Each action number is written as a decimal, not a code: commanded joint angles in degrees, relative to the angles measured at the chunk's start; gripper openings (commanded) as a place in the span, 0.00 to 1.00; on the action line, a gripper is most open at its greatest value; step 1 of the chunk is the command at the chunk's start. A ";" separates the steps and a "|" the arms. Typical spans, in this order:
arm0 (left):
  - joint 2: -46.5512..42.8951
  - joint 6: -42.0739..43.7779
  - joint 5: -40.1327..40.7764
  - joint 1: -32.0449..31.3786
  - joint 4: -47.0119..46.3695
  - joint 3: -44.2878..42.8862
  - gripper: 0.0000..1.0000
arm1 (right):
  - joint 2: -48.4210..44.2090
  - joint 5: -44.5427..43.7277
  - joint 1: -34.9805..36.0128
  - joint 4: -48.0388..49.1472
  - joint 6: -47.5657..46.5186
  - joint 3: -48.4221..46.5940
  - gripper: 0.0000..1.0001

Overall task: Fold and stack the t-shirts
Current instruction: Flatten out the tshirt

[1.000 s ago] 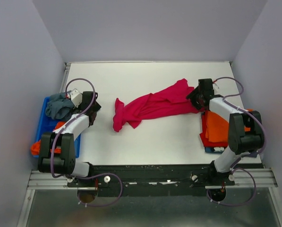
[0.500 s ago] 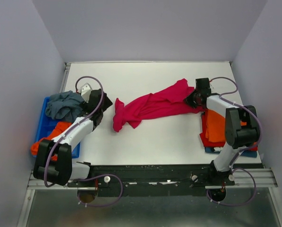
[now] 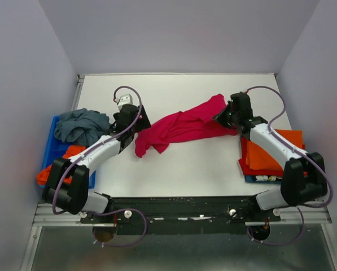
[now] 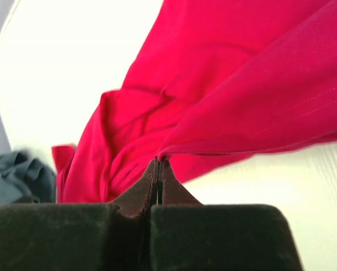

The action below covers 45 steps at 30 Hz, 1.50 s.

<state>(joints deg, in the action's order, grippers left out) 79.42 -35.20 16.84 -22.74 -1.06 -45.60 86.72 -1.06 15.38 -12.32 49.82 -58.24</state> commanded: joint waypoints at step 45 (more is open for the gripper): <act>20.97 3.83 -13.50 15.09 5.10 -29.91 0.99 | -22.63 -5.50 15.21 -10.60 -6.15 18.07 0.68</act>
<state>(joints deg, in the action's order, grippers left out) 108.71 -30.09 3.20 -8.43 5.76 -79.44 68.47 6.85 30.39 -13.08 43.00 -39.55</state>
